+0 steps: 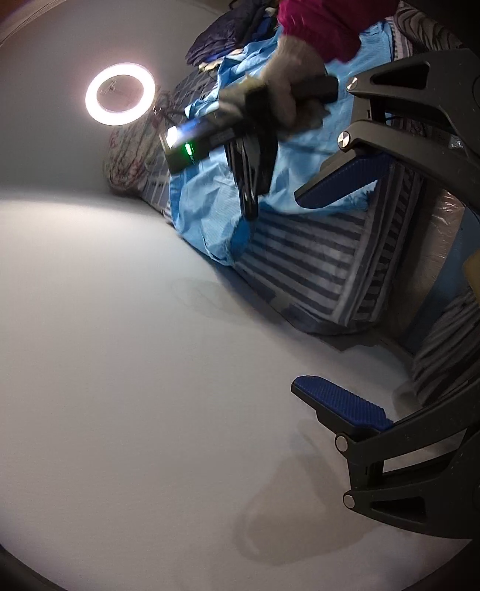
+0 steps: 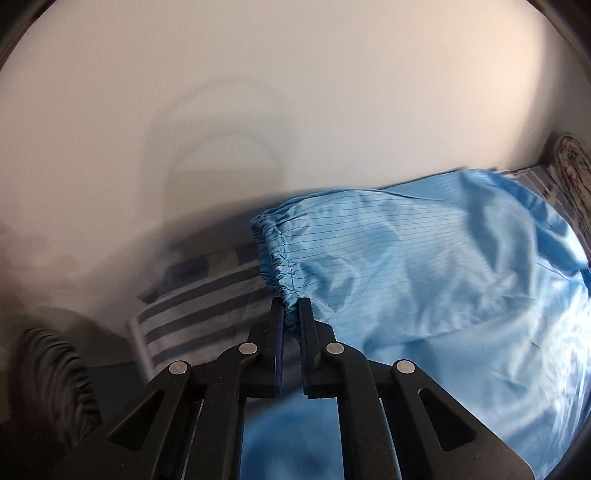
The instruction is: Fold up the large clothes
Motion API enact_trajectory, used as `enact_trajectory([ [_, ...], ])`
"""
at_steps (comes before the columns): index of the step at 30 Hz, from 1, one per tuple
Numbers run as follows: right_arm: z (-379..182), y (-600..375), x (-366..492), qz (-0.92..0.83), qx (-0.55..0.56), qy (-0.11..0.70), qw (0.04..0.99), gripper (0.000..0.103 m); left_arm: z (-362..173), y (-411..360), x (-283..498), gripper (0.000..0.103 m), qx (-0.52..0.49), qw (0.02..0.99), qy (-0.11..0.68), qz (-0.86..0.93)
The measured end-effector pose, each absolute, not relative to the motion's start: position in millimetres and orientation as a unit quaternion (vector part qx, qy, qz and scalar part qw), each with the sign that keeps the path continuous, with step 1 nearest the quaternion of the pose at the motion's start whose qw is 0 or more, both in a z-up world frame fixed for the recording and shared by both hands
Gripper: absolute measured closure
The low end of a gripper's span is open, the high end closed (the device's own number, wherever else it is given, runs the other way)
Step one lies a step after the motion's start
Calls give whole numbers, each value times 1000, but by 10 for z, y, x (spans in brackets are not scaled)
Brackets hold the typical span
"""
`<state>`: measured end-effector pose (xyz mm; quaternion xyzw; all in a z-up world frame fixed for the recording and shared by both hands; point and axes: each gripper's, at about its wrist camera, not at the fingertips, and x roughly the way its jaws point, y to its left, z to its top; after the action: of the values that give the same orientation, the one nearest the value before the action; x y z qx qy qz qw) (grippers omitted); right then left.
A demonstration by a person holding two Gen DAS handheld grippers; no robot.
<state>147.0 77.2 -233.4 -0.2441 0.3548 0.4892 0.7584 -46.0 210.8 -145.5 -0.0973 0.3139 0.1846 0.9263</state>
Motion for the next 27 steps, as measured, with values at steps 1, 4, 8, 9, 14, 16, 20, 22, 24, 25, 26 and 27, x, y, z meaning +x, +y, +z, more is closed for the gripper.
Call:
enact_trajectory([
  [1, -2262, 655, 1516, 493, -237, 354, 759, 97, -1449, 2088, -429, 15, -94, 928, 313, 179],
  [4, -2150, 370, 1525, 497, -232, 352, 758, 97, -1467, 1985, -259, 20, -90, 932, 314, 158],
  [8, -2296, 91, 1634, 490, -233, 366, 756, 97, -1544, 1925, 12, 20, -118, 931, 324, 120],
  [9, -2352, 53, 1646, 487, -232, 369, 757, 97, -1574, 1912, 112, 20, -130, 930, 326, 107],
  [14, -2612, -138, 1688, 471, -191, 398, 764, 97, -1783, 1898, 686, 20, -187, 916, 352, 57],
  [16, -2699, -214, 1686, 470, -179, 406, 763, 92, -1922, 1933, 905, 20, -204, 905, 369, 51],
  [20, -2710, -385, 1630, 477, -164, 410, 760, 84, -2347, 2115, 1360, 20, -259, 871, 414, 62],
  [22, -2632, -502, 1581, 480, -145, 405, 764, 84, -2540, 2188, 1494, 20, -283, 855, 430, 64],
  [24, -2604, -661, 1614, 478, -118, 406, 770, 84, -2749, 2225, 1626, 20, -298, 839, 449, 74],
  [25, -2591, -758, 1657, 470, -102, 407, 777, 84, -2831, 2235, 1679, 21, -302, 834, 456, 77],
  [26, -2574, -814, 1705, 460, -92, 407, 783, 84, -2901, 2244, 1734, 34, -305, 829, 462, 78],
  [27, -2555, -857, 1758, 450, -84, 407, 790, 84, -2958, 2243, 1760, 59, -306, 826, 467, 75],
])
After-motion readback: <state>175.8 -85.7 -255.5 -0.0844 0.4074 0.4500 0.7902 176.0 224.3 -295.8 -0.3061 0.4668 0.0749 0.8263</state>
